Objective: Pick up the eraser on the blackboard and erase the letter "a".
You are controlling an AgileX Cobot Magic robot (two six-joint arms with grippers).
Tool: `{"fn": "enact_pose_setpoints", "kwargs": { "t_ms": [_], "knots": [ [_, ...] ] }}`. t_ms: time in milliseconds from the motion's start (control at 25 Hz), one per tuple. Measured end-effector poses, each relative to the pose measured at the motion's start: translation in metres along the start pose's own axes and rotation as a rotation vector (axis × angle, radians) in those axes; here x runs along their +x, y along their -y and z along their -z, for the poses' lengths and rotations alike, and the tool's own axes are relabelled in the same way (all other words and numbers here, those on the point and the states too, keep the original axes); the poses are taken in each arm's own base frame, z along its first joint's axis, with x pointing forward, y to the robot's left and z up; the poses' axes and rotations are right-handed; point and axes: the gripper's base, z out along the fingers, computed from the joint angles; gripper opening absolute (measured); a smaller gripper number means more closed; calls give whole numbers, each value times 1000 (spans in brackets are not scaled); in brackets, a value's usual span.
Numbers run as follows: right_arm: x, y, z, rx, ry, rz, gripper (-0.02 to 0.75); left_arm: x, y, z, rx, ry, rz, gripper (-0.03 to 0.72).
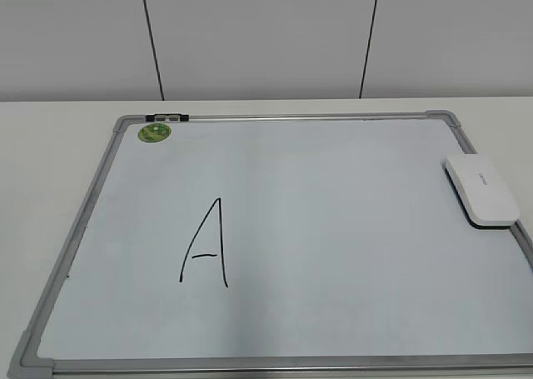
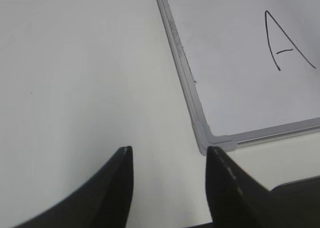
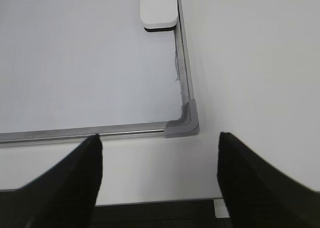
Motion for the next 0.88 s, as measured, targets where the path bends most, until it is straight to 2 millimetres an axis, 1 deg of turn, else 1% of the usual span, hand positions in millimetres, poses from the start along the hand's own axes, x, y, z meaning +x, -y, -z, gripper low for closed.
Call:
{"fn": "enact_pose_setpoints", "kwargs": {
  "t_ms": [160, 440, 600, 880],
  "knots": [
    [0, 0, 0, 0, 4, 0, 533, 2, -1, 2, -23, 15, 22, 347],
    [9, 0, 11, -3, 99, -3, 533, 10, -3, 14, -155, 91, 126, 347],
    [10, 0, 12, -4, 112, -3, 533, 15, -2, 20, -208, 132, 164, 347],
    [10, 1, 12, -3, 112, -3, 533, 16, -2, 21, -233, 136, 180, 347]
  ]
}}
